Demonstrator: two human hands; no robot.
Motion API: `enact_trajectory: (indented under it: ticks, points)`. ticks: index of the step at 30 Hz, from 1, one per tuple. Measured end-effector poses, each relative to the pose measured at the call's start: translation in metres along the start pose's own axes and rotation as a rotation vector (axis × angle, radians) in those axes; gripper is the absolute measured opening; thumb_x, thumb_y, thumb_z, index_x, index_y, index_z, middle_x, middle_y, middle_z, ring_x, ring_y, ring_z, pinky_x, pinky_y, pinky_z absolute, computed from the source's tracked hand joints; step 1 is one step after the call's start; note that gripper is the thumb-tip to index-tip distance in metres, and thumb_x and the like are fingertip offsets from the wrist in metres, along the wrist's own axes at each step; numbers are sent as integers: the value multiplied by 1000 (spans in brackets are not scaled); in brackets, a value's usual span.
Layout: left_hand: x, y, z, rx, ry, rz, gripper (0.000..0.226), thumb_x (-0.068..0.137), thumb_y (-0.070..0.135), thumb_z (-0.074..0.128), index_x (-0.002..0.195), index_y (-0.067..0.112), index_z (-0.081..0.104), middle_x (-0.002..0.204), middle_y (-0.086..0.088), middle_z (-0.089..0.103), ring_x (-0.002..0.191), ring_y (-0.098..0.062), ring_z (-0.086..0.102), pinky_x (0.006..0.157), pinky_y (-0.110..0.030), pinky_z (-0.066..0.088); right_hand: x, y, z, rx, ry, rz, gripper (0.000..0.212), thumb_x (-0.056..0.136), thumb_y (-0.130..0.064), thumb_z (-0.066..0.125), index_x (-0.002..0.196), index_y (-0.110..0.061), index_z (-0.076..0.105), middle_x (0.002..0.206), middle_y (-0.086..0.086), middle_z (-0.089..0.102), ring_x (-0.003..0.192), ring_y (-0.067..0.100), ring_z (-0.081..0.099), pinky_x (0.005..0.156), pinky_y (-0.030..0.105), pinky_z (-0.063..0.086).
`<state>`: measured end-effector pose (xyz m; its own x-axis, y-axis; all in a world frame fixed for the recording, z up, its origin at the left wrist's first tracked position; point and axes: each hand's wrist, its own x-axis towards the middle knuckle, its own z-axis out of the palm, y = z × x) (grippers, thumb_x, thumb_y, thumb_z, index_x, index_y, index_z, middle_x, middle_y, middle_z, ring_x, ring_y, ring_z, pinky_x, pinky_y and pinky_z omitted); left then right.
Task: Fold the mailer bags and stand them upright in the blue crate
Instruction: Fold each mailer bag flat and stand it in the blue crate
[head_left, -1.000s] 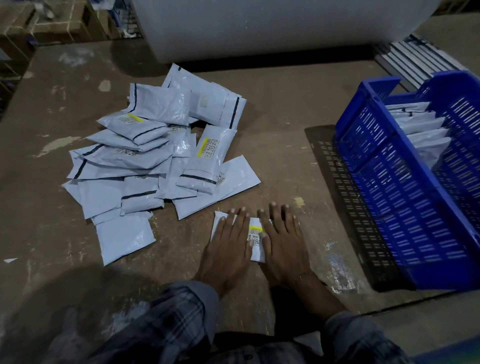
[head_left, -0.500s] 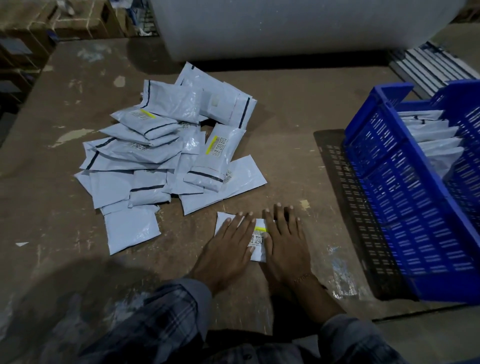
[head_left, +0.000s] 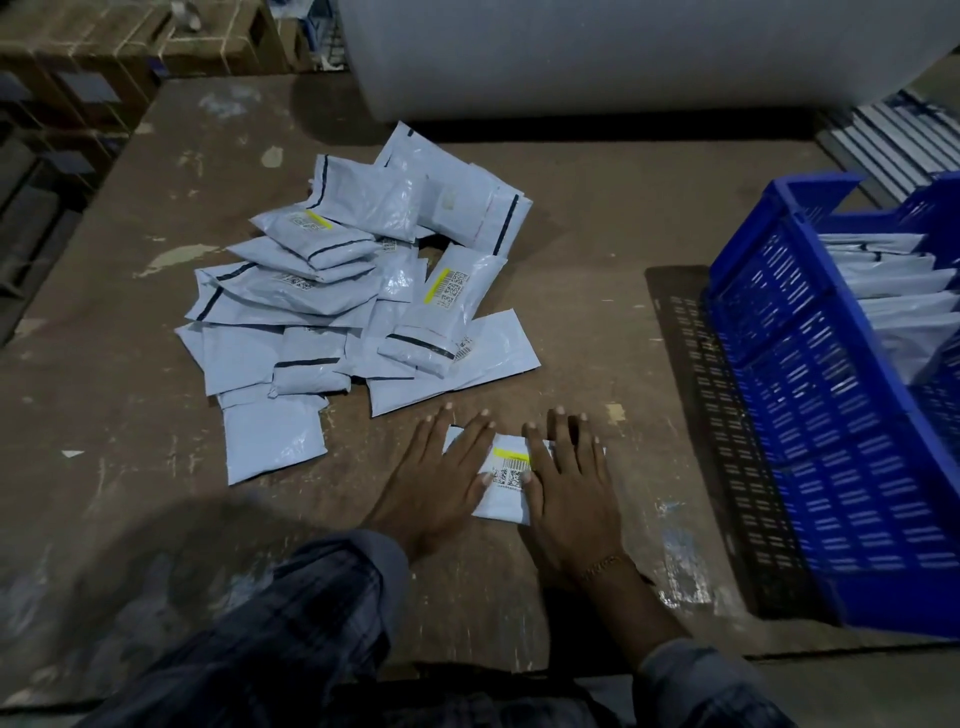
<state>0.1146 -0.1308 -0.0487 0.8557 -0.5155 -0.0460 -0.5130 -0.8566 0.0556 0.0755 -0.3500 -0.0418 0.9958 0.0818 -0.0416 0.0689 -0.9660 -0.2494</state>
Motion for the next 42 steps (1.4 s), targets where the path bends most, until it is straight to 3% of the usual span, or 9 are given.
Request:
enact_trajectory:
  ticks: [4, 8, 13, 16, 19, 22, 28, 37, 42]
  points:
    - [3, 18, -3, -86, 1, -259, 63, 111, 46, 17, 168, 19, 23, 175, -8, 19, 160, -36, 19, 125, -58, 25, -23, 4, -6, 7, -15, -89, 71, 105, -48, 34, 166, -21, 9, 174, 3, -4, 160, 26, -10, 129, 50, 8]
    - [-2, 22, 2, -138, -49, -179, 68, 109, 57, 17, 159, 14, 36, 166, -15, 38, 151, -39, 39, 124, -56, 29, -23, 11, -6, 47, -47, -97, 74, 103, -59, 32, 165, -21, 17, 174, 4, 5, 160, 29, 1, 129, 49, 10]
    - [-7, 18, -14, -361, -48, -243, 87, 90, 81, 52, 152, 20, 48, 155, -8, 49, 139, -28, 46, 117, -39, 29, -7, 19, -29, 190, -66, -111, 74, 81, -59, 75, 142, -23, 54, 148, 0, 52, 135, 26, 45, 110, 45, 41]
    - [-7, 31, -23, -329, 104, -239, 89, 82, 88, 49, 142, 22, 47, 139, -10, 60, 123, -28, 56, 107, -43, 43, 6, 26, -57, 208, -136, -111, 75, 71, -48, 88, 135, -25, 57, 127, 0, 61, 115, 26, 54, 95, 39, 44]
    - [3, 41, -26, -226, 198, -228, 87, 88, 91, 38, 139, 21, 45, 131, -11, 64, 113, -29, 60, 97, -43, 50, 13, 34, -90, 133, -150, -180, 55, 70, -25, 87, 121, -24, 64, 116, 3, 64, 107, 30, 58, 86, 39, 47]
    - [22, 60, -31, -280, 310, -298, 81, 90, 79, 54, 145, 21, 44, 128, -11, 63, 105, -37, 64, 86, -50, 57, 14, 43, -141, 67, -129, -198, 34, 74, -30, 83, 105, -26, 70, 106, 2, 69, 98, 29, 66, 80, 36, 50]
    - [71, 110, -63, -310, 517, -350, 68, 104, 52, 43, 159, 13, 30, 162, -12, 38, 140, -36, 46, 106, -51, 48, -1, 92, -260, -84, 82, -119, 29, 80, -19, 80, 98, -30, 60, 98, -8, 63, 89, 20, 62, 76, 34, 51]
    - [171, 145, -26, -347, -74, -520, 76, 101, 68, 34, 163, 24, 27, 172, -8, 15, 153, -40, 23, 124, -56, 25, -35, 205, -387, -180, 519, 106, 22, 78, -15, 77, 94, -22, 64, 87, 4, 67, 81, 37, 59, 75, 45, 46]
    - [184, 182, -20, -358, -57, -722, 88, 99, 77, 33, 168, 30, 5, 176, -3, -7, 160, -31, -2, 125, -55, 9, -11, 296, -386, -306, 350, 276, 27, 72, -10, 79, 92, -18, 62, 86, 12, 69, 86, 41, 64, 79, 46, 44]
